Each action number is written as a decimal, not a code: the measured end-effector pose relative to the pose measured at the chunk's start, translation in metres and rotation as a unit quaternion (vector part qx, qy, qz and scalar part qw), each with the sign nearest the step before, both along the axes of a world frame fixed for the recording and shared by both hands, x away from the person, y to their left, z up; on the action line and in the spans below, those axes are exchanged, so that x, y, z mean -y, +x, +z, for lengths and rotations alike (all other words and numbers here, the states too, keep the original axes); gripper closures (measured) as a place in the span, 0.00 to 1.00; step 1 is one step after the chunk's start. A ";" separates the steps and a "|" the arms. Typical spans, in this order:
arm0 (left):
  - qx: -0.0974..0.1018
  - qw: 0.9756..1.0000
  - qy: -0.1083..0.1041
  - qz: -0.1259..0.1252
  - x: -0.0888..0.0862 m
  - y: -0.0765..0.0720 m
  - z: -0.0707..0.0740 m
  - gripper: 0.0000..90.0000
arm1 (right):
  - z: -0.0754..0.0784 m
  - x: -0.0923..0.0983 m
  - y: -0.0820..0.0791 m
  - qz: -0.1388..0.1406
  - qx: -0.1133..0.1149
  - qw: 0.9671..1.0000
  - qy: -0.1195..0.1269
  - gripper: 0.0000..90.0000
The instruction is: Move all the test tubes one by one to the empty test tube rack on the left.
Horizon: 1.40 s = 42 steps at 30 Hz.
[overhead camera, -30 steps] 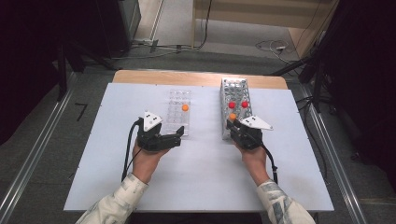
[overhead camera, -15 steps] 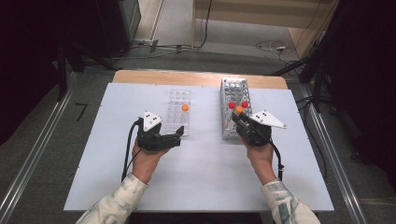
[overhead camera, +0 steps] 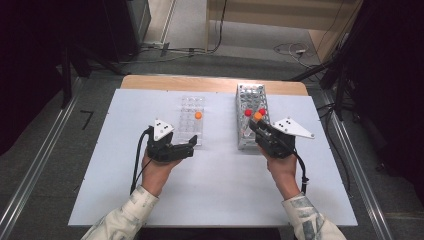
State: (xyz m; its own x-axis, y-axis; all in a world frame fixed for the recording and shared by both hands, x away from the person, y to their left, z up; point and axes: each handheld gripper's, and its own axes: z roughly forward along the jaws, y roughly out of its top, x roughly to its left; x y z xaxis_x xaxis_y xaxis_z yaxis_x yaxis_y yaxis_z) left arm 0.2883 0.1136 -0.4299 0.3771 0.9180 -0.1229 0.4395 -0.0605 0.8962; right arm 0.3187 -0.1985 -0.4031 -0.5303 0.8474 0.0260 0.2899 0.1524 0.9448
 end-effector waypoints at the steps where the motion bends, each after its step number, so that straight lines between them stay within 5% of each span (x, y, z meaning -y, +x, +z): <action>1: 0.000 1.000 0.000 0.000 0.000 0.000 0.000 0.12 | -0.001 -0.001 -0.001 0.003 0.000 1.000 -0.002 0.79; 17: 0.004 1.000 -0.006 -0.013 0.004 -0.003 0.002 0.12 | -0.019 -0.034 -0.012 0.056 -0.021 0.998 -0.024 0.79; 25: 0.007 0.999 -0.010 -0.042 0.015 -0.010 0.006 0.13 | -0.036 -0.060 -0.020 0.092 -0.033 0.994 -0.048 0.79; 36: 0.013 0.995 -0.009 -0.102 0.034 -0.021 0.011 0.22 | -0.048 -0.088 -0.034 0.133 -0.040 0.988 -0.063 0.79; 42: 0.015 0.992 -0.004 -0.126 0.040 -0.024 0.009 0.36 | -0.049 -0.095 -0.039 0.146 -0.040 0.986 -0.063 0.79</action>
